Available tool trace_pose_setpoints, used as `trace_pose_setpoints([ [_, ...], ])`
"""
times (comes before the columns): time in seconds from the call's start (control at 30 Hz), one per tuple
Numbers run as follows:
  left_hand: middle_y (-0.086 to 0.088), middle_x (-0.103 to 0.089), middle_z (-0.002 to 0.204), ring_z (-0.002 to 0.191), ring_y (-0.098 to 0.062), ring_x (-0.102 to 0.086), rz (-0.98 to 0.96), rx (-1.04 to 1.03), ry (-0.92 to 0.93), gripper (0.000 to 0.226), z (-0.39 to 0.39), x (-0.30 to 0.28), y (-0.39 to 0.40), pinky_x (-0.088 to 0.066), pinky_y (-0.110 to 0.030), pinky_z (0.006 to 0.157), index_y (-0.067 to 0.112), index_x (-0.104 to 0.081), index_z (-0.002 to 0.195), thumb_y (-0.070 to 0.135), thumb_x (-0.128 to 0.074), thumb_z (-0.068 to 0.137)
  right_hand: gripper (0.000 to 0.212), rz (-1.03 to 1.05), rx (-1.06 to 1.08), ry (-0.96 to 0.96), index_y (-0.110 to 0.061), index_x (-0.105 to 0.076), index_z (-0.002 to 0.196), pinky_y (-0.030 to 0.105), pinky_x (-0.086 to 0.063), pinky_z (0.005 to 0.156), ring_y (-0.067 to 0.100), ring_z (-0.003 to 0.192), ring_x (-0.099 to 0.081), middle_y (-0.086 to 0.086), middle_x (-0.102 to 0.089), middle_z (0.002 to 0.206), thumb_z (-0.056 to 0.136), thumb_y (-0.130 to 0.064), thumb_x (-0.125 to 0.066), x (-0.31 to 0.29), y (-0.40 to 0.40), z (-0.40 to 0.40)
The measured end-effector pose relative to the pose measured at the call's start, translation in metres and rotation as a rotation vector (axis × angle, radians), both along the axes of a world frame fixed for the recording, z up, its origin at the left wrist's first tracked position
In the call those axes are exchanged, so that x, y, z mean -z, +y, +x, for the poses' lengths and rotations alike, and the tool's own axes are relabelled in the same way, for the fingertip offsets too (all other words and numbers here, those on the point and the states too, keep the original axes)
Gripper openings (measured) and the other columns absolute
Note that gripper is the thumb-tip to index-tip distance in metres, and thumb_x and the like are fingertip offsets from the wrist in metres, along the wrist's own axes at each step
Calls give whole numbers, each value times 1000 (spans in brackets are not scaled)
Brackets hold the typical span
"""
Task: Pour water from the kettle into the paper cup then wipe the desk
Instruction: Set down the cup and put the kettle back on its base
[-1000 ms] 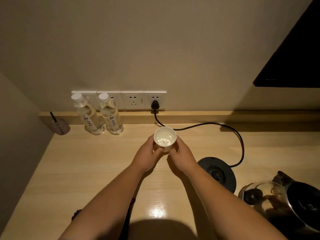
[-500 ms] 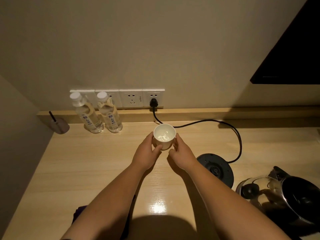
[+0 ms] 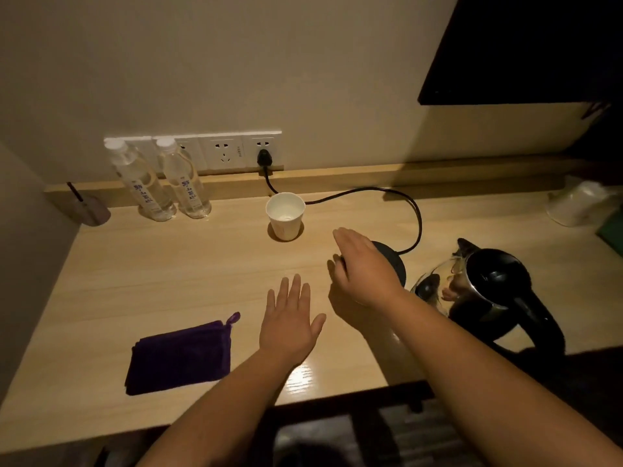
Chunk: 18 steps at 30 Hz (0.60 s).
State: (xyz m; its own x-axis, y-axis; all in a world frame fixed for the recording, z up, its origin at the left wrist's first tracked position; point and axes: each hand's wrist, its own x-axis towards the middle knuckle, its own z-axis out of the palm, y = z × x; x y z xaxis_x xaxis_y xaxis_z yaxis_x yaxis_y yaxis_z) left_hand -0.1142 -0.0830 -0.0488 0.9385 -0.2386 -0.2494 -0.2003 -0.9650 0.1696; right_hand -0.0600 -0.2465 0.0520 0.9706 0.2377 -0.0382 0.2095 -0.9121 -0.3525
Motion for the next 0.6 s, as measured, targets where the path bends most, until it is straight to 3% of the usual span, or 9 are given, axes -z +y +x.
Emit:
trace_pose_setpoints([
  [0.1,-6,12,162,148,-24,16,32,-7,-15,75,-7,9,1,11,-45,117,17,3,155,61,-4,95,58,-160,-114,-47,-18,-25,148,39,-21,116,23,144,-19,5,-24,157,94,-28,-45,-15,-22,-20],
  [0.3,-6,10,163,148,-24,12,56,0,-47,75,-6,10,-1,5,-45,119,16,1,155,61,-5,95,54,-380,-310,-184,-11,-36,143,41,-19,114,31,139,-27,13,-35,151,94,-28,-49,-67,-74,-45],
  [0.6,-9,1,163,149,-28,5,92,-3,-74,80,-6,7,-3,-2,-47,119,13,-7,155,62,-3,92,59,-343,-35,-244,-13,-34,144,34,-19,114,23,140,-26,6,-35,152,94,-41,-48,-89,-168,-100],
])
